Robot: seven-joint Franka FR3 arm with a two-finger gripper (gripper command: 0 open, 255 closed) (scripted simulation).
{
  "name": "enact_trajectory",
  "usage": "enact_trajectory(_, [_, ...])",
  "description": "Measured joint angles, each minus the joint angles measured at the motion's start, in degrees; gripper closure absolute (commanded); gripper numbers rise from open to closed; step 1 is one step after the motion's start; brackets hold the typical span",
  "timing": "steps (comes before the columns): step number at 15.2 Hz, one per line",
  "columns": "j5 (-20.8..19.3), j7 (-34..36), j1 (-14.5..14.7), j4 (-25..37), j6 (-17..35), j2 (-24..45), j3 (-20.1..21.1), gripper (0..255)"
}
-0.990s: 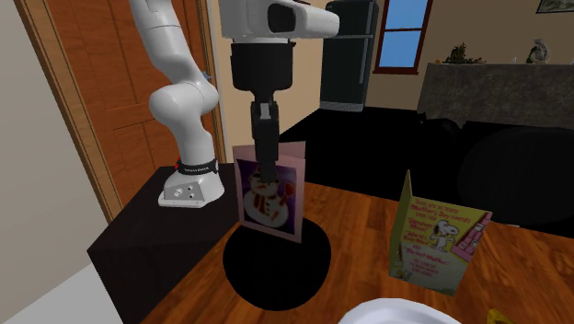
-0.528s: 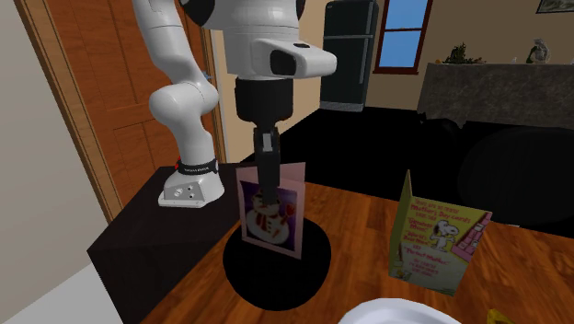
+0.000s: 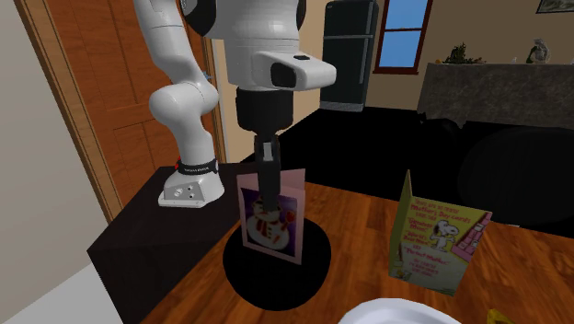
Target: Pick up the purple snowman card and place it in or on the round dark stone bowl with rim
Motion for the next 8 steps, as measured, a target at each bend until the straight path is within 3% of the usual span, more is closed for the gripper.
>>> enact_trajectory(6, [0.0,0.0,0.0,0.0,0.0,0.0,0.0,0])
enact_trajectory(8, [-0.6,0.3,-0.2,1.4,-2.3,-1.2,0.3,0])
